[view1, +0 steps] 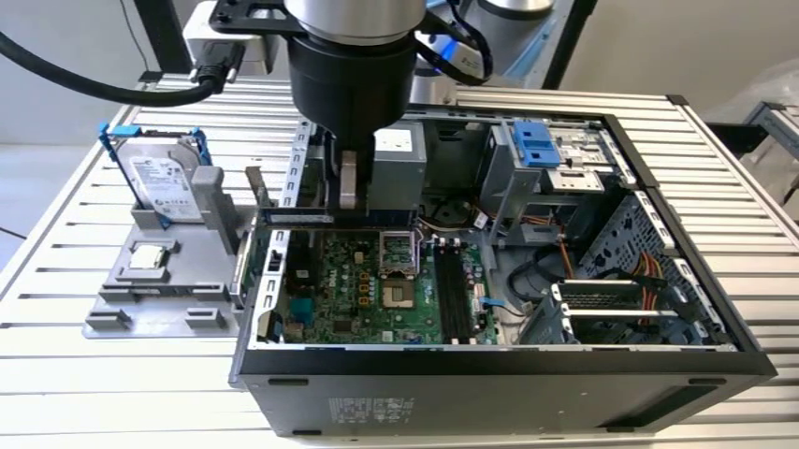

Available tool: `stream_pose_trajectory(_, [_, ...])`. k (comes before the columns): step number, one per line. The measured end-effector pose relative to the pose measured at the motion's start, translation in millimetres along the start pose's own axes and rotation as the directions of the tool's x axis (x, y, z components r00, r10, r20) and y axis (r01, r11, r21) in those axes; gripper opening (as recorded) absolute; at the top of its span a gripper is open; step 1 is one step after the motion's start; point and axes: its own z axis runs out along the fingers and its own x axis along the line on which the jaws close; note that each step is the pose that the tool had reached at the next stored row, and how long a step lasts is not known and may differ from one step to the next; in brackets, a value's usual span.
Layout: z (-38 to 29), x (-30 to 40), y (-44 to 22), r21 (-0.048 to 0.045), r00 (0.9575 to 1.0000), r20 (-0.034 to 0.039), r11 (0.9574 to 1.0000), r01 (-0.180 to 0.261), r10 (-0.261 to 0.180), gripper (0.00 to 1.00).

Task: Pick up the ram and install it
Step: 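Pick up the ram and move it above insertion slot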

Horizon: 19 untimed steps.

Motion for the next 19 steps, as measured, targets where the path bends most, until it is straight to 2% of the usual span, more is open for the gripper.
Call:
stream_pose_trajectory(6, [-0.4, -0.5, -8.7, -0.0003, 1.0000, 0.0000, 1.0000, 0.000, 0.000, 0.00])
stream_pose_trajectory(19, [-0.6, -11.8, -20.9, -0.0003, 1.0000, 0.0000, 1.0000, 0.000, 0.000, 0.00])
